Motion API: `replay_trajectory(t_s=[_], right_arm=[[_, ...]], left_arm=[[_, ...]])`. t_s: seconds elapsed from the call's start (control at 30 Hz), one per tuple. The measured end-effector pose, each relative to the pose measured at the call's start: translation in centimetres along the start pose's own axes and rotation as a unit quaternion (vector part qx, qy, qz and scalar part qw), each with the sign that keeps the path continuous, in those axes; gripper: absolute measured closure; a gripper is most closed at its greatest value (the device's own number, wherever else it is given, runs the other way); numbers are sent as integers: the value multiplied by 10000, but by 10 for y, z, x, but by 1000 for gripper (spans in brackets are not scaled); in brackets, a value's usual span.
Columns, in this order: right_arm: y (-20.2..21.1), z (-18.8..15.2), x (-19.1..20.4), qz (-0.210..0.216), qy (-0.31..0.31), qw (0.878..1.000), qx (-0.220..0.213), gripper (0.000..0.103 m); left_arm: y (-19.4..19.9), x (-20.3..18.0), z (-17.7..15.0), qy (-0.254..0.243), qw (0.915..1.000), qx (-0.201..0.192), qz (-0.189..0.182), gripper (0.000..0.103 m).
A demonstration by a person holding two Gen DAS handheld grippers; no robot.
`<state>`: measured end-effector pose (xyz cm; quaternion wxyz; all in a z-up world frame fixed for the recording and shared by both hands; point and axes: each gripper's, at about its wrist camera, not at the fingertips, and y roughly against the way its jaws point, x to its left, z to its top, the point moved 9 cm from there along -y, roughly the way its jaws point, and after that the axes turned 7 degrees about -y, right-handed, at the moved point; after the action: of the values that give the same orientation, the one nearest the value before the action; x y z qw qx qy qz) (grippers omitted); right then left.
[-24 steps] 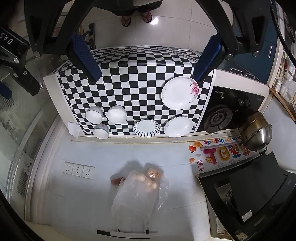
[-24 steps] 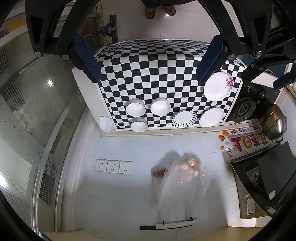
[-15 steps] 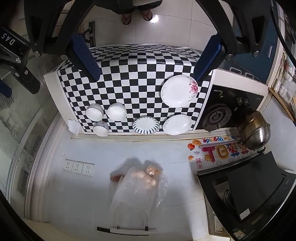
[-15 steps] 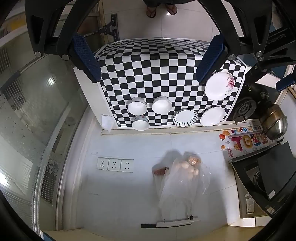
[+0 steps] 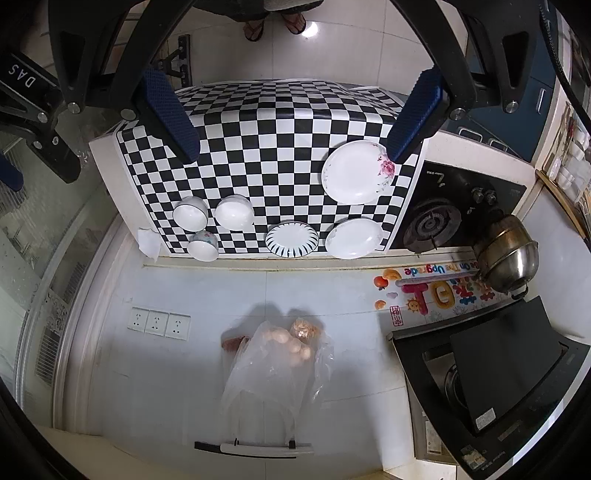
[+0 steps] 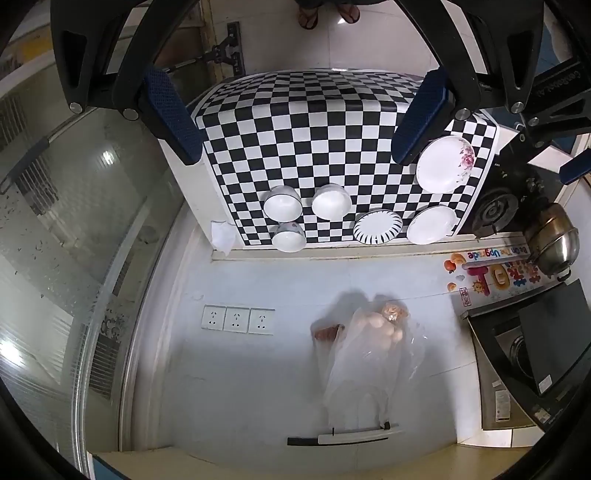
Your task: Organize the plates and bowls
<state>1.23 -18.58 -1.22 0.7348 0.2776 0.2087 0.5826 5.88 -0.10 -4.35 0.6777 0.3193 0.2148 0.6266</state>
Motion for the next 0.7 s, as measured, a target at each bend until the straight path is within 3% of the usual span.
replay_trajectory(t_s=[0.7], right_arm=[[0, 4, -2, -4, -70, 9999, -86, 0]], left_arm=[[1, 2, 7, -23, 9999, -100, 14, 0]])
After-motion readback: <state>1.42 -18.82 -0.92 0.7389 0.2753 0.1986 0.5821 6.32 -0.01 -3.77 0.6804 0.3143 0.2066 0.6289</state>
